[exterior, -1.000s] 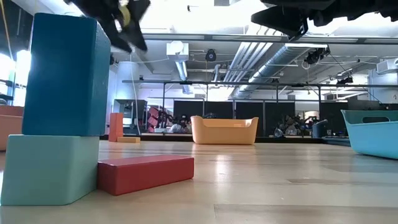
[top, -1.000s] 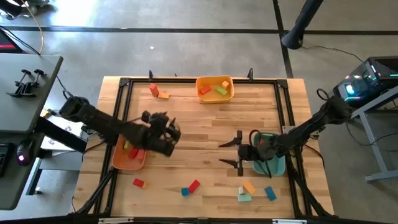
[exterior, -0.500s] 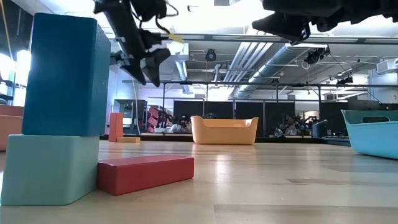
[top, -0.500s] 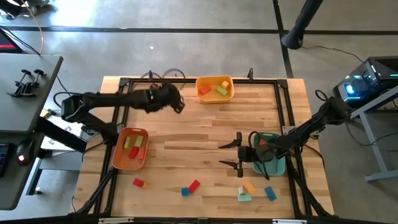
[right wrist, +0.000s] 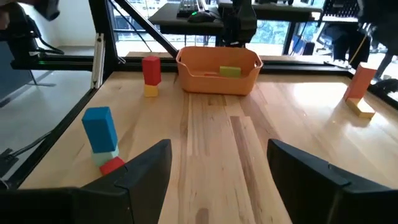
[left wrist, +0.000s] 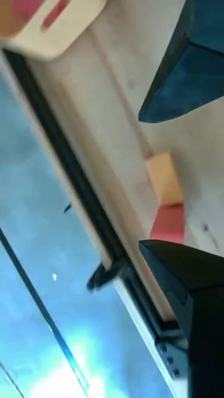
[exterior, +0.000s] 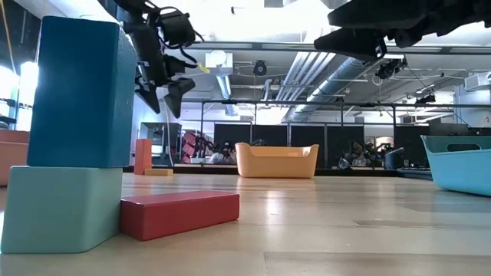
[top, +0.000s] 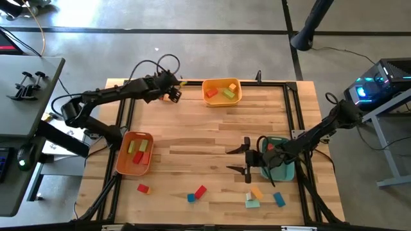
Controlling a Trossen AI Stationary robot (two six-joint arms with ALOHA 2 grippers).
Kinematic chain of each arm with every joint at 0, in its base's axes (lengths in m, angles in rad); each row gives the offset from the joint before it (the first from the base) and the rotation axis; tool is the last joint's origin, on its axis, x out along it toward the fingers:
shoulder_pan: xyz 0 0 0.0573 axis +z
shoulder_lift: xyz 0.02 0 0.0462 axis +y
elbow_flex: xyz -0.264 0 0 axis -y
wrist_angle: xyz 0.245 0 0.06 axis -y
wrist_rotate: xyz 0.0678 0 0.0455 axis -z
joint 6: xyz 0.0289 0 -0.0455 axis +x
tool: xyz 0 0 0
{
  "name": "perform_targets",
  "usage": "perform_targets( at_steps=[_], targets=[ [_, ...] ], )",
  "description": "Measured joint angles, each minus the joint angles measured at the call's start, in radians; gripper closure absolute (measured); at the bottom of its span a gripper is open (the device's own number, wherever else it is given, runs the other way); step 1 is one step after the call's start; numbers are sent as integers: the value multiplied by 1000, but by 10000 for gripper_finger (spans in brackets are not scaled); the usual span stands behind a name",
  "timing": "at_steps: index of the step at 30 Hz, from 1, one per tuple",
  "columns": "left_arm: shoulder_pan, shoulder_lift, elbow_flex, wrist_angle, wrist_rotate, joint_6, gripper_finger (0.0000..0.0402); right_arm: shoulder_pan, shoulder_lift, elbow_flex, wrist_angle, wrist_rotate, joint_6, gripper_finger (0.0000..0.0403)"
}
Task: Sort blocks by size
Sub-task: Put the orange large block into the yellow bin
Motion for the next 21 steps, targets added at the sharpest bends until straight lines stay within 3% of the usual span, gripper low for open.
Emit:
perform_targets(
  at_steps=[5, 14, 18, 21],
  targets=[
    [56, -67, -45, 57, 1, 24, 92, 36, 0, 0, -18, 15, 35, 142],
    [106, -406, -483, 562, 129, 55, 92, 133, 0, 0, -16, 229, 40, 142],
    [109, -444, -651, 797, 129, 44, 92, 126, 0, 0, 0, 289, 25, 142],
    [130, -425, -712, 851, 81, 16, 92, 108, 0, 0, 20, 308, 25, 142]
  ],
)
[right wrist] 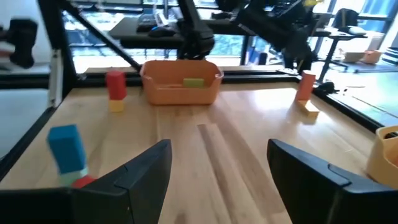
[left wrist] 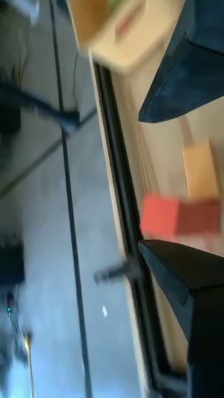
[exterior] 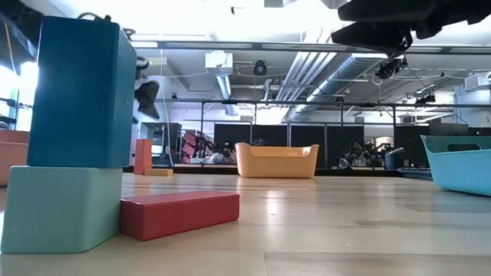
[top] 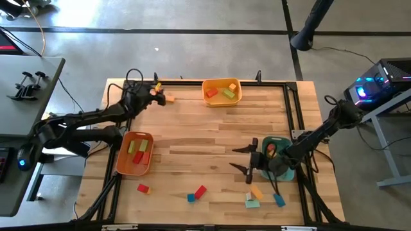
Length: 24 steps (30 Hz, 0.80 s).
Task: Sort blocks by size
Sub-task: Put the orange large block into the yellow bin
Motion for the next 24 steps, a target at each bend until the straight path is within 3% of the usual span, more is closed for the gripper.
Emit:
perform_targets(
  at_steps=[3, 9, 15, 24],
  targets=[
    [32, 34, -20, 10, -38, -10, 92, -23, 0, 0, 10, 1, -8, 142],
    [86, 160, -21, 85, 71, -10, 92, -76, 0, 0, 58, 2, -41, 142],
    [100, 300, -21, 201, 78, -2, 92, -103, 0, 0, 85, -14, -43, 142],
    [87, 373, -20, 304, 123, 7, 100, -103, 0, 0, 85, -26, -38, 142]
  ],
)
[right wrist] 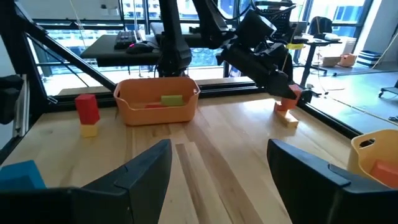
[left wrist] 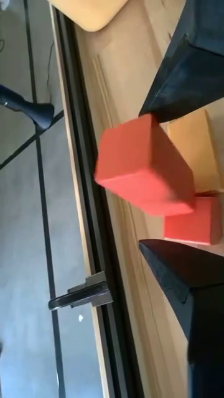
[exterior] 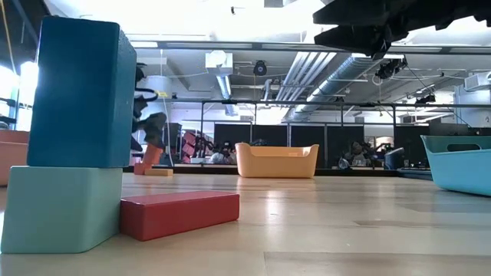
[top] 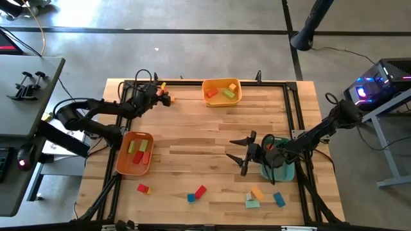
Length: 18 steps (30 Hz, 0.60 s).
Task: Sort blocks by size
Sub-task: Put the orange large block into the yellow bin
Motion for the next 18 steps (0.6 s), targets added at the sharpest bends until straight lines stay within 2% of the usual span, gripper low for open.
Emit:
perform_targets(
  at_steps=[6, 10, 14, 18],
  targets=[
    [1, 29, 0, 24, 0, -3, 135, 0, 0, 0, 0, -13, 4, 142],
    [1, 42, 0, 42, 3, 23, 142, 3, 0, 0, 0, -13, 3, 142],
    [-9, 37, 2, 41, 59, 102, 142, -6, 0, 0, 0, -13, -4, 142],
    [-10, 37, 64, -23, 139, 76, 142, -21, 0, 0, 0, -13, -4, 142]
  ],
)
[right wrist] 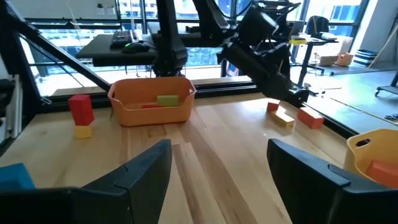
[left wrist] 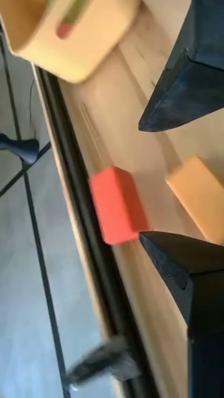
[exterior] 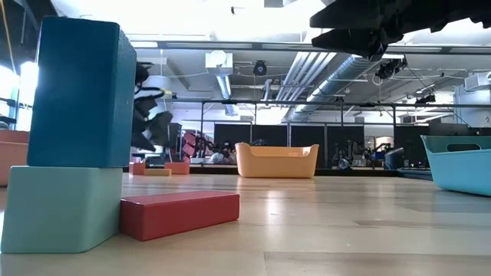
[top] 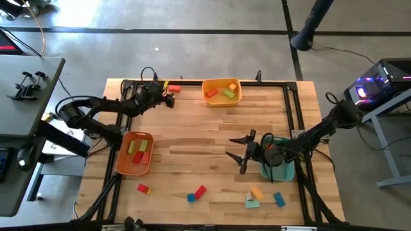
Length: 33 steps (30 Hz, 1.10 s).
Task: Sort blocks by size
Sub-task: Put the orange large block into the yellow bin
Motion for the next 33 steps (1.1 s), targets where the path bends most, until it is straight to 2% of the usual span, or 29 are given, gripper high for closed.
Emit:
perform_targets(
  at_steps=[7, 11, 15, 18, 23, 30, 33],
  targets=[
    [8, 62, 290, -377, 21, 75, 142, -16, 0, 0, 0, 0, 8, 142],
    [20, 204, 496, -623, 75, 142, 142, -16, 0, 0, 0, -1, 23, 142],
    [30, 362, 699, -873, 75, 182, 142, -15, 0, 0, 0, -3, 43, 142],
    [31, 455, 802, -986, 73, 212, 142, -9, 0, 0, -1, -23, 44, 142],
    [4, 498, 872, -1080, 89, 218, 142, 0, 0, 0, -11, -45, 58, 142],
    [-105, 391, 867, -1214, 177, 217, 142, 5, 0, 0, -66, -51, 132, 142],
    [-167, 335, 865, -1227, 168, 260, 142, 5, 0, 0, -71, -50, 139, 142]
  ],
)
